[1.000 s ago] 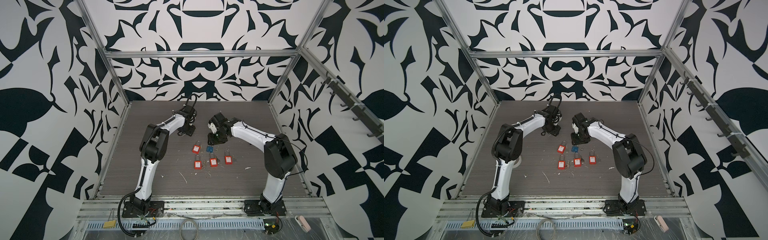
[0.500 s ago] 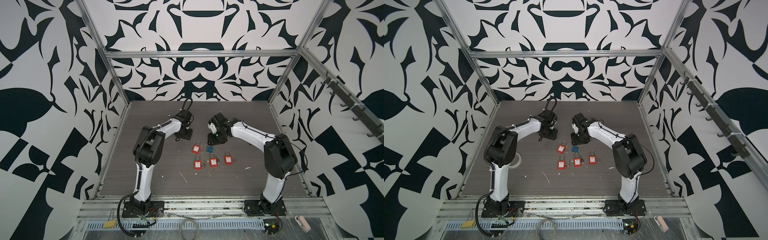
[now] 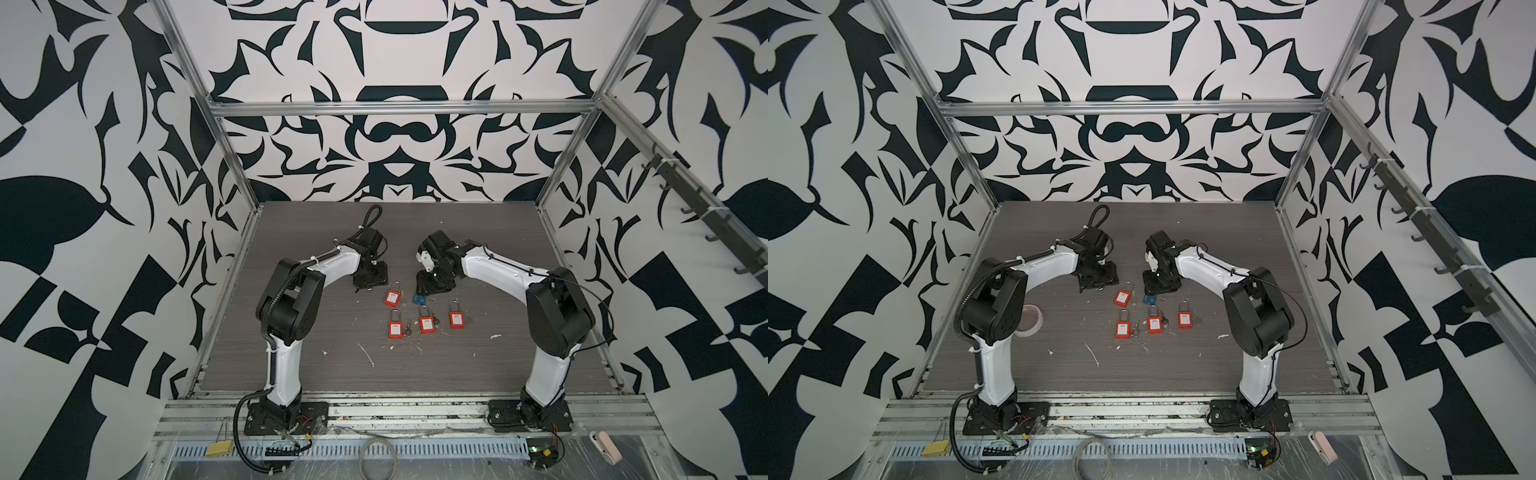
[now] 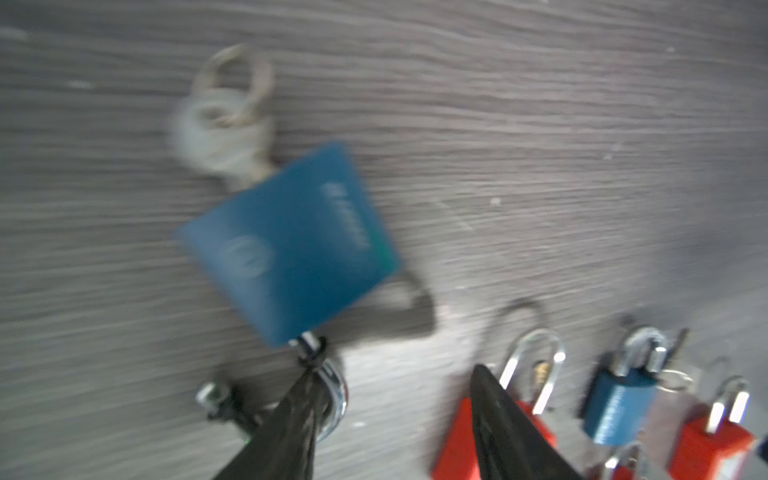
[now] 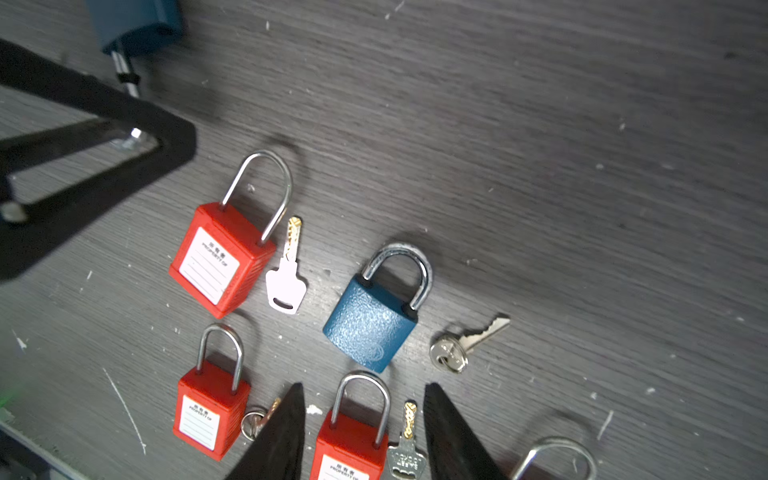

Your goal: Lock with the key

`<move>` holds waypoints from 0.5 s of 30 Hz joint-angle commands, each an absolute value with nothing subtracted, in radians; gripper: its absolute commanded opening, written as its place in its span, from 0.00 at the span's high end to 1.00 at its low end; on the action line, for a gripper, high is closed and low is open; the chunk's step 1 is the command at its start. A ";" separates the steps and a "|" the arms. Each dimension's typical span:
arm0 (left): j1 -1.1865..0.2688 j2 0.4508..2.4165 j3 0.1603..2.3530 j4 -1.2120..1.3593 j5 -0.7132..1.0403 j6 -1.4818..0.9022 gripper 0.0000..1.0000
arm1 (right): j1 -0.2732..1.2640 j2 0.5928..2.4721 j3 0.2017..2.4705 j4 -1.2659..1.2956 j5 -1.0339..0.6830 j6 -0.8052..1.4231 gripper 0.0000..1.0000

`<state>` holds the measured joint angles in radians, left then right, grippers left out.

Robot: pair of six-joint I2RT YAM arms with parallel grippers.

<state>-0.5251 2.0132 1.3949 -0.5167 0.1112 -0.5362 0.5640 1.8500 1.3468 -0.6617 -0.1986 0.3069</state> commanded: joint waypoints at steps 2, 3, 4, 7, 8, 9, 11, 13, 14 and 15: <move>-0.533 2.085 1.475 -0.530 0.161 -0.589 0.39 | 0.562 1.789 1.341 -0.657 -0.200 0.294 0.51; -0.533 2.095 1.493 -0.528 0.164 -0.594 0.39 | 0.563 1.790 1.342 -0.658 -0.201 0.295 0.51; -0.533 2.104 1.508 -0.520 0.173 -0.599 0.39 | 0.563 1.789 1.344 -0.658 -0.198 0.293 0.51; -0.533 2.137 1.571 -0.509 0.196 -0.613 0.38 | 0.564 1.789 1.356 -0.664 -0.193 0.294 0.51; -0.531 2.144 1.589 -0.504 0.196 -0.615 0.38 | 0.563 1.789 1.360 -0.667 -0.189 0.294 0.51; -0.530 2.149 1.605 -0.496 0.193 -0.612 0.38 | 0.563 1.787 1.364 -0.669 -0.186 0.294 0.51; -0.525 2.157 1.628 -0.477 0.196 -0.606 0.36 | 0.563 1.782 1.367 -0.670 -0.179 0.295 0.51; -0.515 2.169 1.663 -0.471 0.219 -0.589 0.35 | 0.563 1.780 1.371 -0.672 -0.175 0.295 0.51; -0.513 2.172 1.686 -0.480 0.230 -0.565 0.35 | 0.562 1.781 1.374 -0.673 -0.174 0.299 0.51; -0.513 2.168 1.699 -0.486 0.229 -0.530 0.35 | 0.563 1.783 1.377 -0.679 -0.172 0.300 0.51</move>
<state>-0.5240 2.1601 1.6497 -0.4904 0.1997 -0.5743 0.5640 1.8454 1.3472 -0.6628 -0.1905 0.3069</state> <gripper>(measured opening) 0.646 0.495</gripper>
